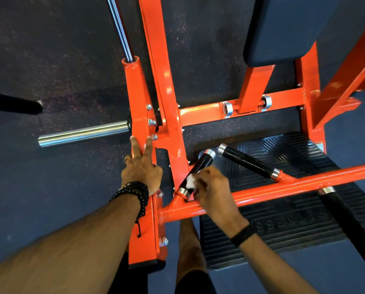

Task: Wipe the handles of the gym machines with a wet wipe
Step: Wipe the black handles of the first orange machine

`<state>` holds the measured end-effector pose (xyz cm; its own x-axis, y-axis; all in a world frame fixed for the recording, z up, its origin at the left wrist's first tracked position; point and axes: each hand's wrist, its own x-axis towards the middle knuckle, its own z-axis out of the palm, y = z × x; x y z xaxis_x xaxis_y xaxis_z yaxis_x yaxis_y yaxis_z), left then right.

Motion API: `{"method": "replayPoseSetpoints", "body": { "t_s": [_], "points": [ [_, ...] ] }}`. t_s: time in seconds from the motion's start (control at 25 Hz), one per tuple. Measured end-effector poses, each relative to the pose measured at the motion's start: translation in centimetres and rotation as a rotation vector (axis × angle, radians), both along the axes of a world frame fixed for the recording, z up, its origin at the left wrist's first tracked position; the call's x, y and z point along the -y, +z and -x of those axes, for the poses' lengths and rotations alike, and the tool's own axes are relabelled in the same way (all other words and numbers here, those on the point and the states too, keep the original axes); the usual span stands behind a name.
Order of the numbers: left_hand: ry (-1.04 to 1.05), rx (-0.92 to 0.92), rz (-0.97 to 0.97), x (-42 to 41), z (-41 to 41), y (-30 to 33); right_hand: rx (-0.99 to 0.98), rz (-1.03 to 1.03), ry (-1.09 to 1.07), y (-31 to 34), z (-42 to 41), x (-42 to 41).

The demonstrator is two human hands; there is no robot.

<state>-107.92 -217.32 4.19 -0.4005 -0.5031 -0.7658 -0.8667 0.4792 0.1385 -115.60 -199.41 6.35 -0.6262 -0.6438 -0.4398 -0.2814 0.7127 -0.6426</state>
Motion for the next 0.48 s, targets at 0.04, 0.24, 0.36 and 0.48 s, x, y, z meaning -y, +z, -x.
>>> {"method": "replayPoseSetpoints", "body": {
  "t_s": [0.04,0.24,0.36,0.48],
  "points": [
    [0.0,0.001,0.003,0.0,0.0,0.0,-0.016,-0.044,-0.063,-1.3,1.6,0.6],
    [-0.007,0.006,0.008,0.0,-0.1,-0.1,-0.099,-0.163,-0.24,-1.5,3.4,2.1],
    [-0.002,0.014,0.008,0.0,-0.1,-0.1,-0.056,-0.132,-0.119,1.5,-1.9,1.7],
    [-0.004,0.01,0.006,0.0,0.0,-0.2,-0.036,-0.171,-0.21,-0.6,1.1,2.2]
  ]
}}
